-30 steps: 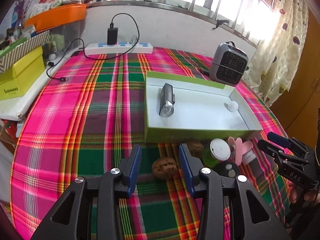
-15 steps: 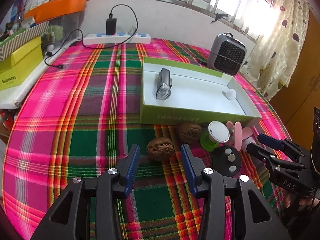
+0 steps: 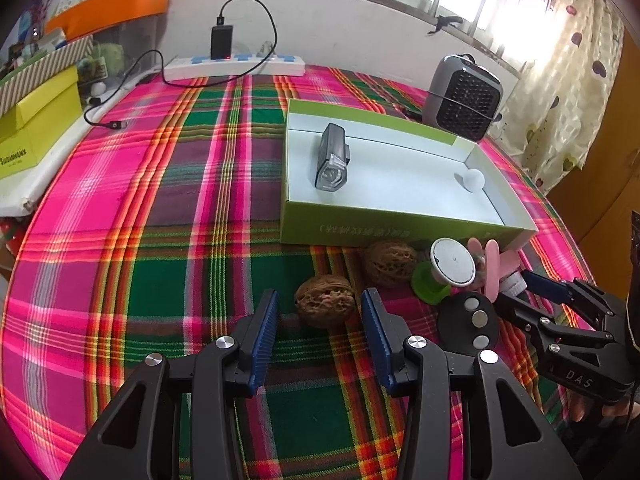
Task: Organize objects
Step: 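Move the left tool toward a walnut while the right tool approaches the white round shaver, then close the right tool on the white shaver while the left tool grips the walnut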
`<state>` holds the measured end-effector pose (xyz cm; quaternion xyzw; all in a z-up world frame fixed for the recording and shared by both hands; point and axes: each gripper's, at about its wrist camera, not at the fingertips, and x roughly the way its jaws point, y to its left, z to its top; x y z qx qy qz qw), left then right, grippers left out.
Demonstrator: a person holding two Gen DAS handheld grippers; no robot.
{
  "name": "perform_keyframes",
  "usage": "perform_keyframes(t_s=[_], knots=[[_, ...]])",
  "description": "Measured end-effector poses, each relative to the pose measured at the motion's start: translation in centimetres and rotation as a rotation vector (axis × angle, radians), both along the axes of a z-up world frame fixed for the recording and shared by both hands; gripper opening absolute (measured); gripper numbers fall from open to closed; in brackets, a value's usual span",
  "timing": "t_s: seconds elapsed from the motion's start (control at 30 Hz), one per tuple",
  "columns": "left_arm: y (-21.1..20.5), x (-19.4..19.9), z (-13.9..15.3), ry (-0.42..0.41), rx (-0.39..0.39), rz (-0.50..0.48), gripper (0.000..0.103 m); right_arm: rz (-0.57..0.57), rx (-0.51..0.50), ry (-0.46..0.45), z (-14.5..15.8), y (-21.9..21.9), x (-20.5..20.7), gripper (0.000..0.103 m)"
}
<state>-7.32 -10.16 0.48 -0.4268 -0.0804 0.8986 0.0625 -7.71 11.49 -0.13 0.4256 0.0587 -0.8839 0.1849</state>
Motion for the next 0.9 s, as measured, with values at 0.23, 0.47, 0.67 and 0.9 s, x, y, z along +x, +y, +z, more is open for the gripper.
perform_keyframes(t_s=[0.23,0.47,0.67,0.9], knots=[[0.23,-0.3,-0.04,0.002,-0.015,0.009,0.041,-0.016,0.027,0.003,-0.08,-0.19,-0.35,0.058],[0.35,-0.24,-0.1,0.006,-0.022,0.01,0.041,-0.039,0.026,0.003,-0.02,0.17,-0.35,0.058],[0.28,-0.26,-0.08,0.003,-0.02,0.013,0.039,-0.048,0.024,0.005,0.02,0.26,-0.2,0.053],[-0.06,-0.22,-0.07,0.004,-0.028,0.027,0.031,-0.066,0.021,0.009,0.1,0.71,-0.23,0.039]])
